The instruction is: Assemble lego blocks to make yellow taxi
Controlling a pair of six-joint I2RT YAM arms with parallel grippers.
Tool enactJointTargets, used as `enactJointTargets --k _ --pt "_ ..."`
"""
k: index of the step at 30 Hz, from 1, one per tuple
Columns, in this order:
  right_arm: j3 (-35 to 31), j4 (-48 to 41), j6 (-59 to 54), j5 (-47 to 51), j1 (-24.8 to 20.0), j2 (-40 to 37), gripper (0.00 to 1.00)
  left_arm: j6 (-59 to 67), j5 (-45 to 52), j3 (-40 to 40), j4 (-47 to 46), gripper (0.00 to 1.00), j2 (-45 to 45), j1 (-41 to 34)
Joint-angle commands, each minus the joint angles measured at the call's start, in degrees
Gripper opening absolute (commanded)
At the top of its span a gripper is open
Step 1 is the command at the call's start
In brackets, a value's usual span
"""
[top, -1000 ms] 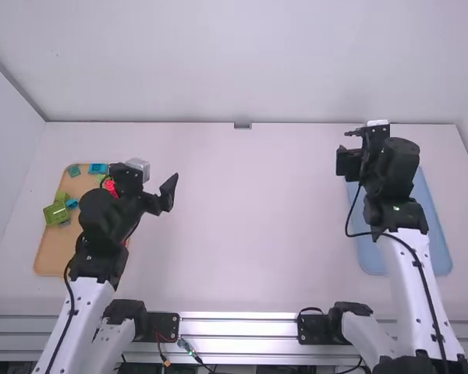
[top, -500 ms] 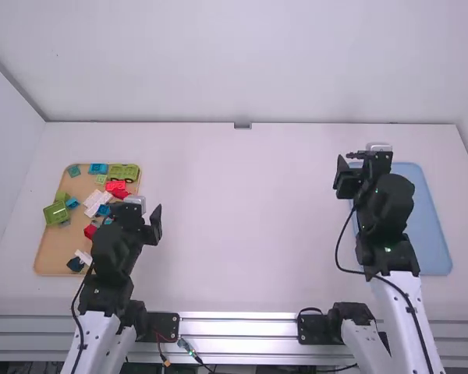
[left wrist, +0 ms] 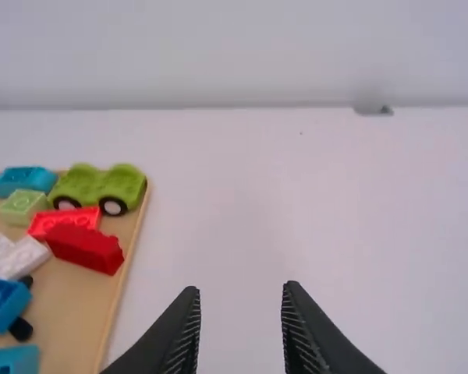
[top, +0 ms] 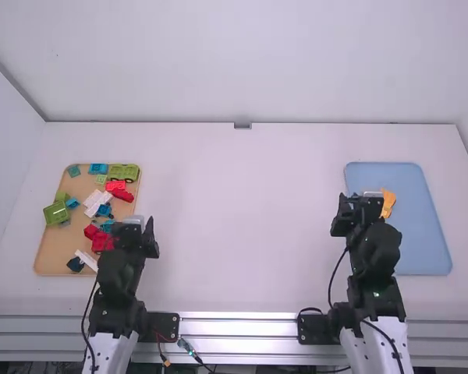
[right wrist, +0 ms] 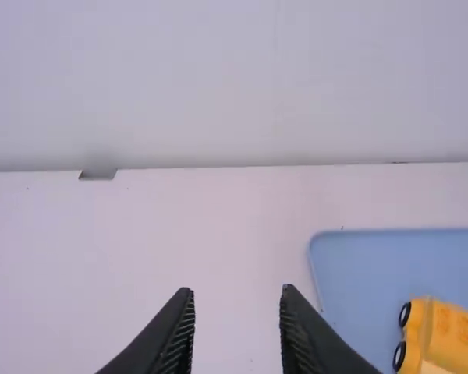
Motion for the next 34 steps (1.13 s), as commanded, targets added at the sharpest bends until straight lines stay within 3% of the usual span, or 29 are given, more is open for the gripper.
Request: enactJointTargets --k 1,6,16,21,34 --pt "-3.43 0.14 0.38 0.25 -0.10 -3.25 0.24 0.05 -0.32 -0.47 -0.30 0.24 -2.73 -0.25" --pt "-8.93 0.14 0.38 0.25 -0.10 -8.76 0.14 0.05 -0.32 -0.47 -0.30 0.16 -6.81 -0.25" --pt "-17.77 0.14 0.38 0.25 -0.10 -17.60 0.00 0.05 -0.32 -0.47 -0.30 0.04 -6.81 -0.25" --pt "-19.79 0.14 0.38 0.25 -0.10 -20.79 0.00 0.05 -0.32 -0.47 -0.30 0.00 -6.81 -0.25" --pt "-19.79 0.14 0.38 0.25 -0.10 -27.83 0.00 0.05 -0.32 -0.47 -0.30 0.00 -6.81 -0.25"
